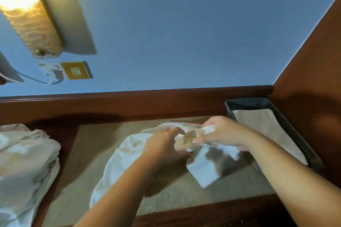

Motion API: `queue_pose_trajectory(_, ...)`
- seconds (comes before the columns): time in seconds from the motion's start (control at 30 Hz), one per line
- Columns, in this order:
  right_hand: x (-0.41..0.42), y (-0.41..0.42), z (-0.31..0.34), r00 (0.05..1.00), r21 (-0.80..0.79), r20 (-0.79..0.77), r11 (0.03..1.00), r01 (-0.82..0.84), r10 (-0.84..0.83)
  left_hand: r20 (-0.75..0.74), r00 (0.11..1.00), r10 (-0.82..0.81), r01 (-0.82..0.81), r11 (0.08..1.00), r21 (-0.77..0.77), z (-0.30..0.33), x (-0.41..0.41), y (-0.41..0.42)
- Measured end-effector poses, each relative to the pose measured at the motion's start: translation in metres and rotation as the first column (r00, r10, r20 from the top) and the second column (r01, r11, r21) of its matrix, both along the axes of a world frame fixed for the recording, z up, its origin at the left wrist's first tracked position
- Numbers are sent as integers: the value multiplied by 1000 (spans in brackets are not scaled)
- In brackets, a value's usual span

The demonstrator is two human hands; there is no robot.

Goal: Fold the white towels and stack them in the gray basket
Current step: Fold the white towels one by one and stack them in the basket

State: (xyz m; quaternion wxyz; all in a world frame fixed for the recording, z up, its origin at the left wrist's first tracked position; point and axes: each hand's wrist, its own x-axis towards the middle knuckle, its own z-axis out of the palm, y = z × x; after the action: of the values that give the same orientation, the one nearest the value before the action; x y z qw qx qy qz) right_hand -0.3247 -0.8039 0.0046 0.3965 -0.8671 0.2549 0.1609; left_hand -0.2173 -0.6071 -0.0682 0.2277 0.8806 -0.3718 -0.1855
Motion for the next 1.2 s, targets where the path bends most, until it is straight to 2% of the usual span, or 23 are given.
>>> queue_pose_trajectory(0.1, -6, -27, 34, 983, -327, -91, 928, -180, 158, 49, 998, -39, 38, 999, 24, 3, -18, -45)
queue_pose_trajectory(0.17, -10, -47, 53, 981, -437, -103, 878, -194, 165, 89, 996, -14, 16, 1000, -24, 1, -30, -67)
queue_pose_trajectory(0.23, -17, -64, 72, 977, -492, -50, 847, -204, 207, 112, 993, 41, -31, 996, -89, -4, -36, -85)
queue_pose_trajectory(0.47, -35, -105, 105, 951, -455, 195, 881, -127, 238, -26, 975, 220, -216, 921, -323, 14, -40, -120)
queue_pose_trajectory(0.7, -38, -140, 120, 905, -392, 342, 914, -107, 252, 177, 924, 340, -223, 852, -474, 74, -20, -117)
queue_pose_trajectory(0.83, -25, -135, 130, 921, -526, 283, 846, -85, 268, 322, 891, 319, -118, 850, -513, 145, -9, -116)
queue_pose_trajectory(0.93, -10, -114, 129, 929, -663, 236, 746, -62, 286, 445, 860, 252, -3, 873, -489, 196, -7, -120)
queue_pose_trajectory(1.0, 2, -104, 128, 894, -597, 346, 801, -25, 286, 508, 838, 199, 53, 897, -438, 222, -4, -119)
queue_pose_trajectory(1.1, 15, -99, 136, 804, -437, 550, 898, 46, 226, 581, 795, 172, 46, 939, -341, 251, 6, -104)
queue_pose_trajectory(1.2, 17, -104, 143, 736, -334, 662, 936, 115, 146, 671, 735, 94, 15, 988, -155, 270, 21, -78)
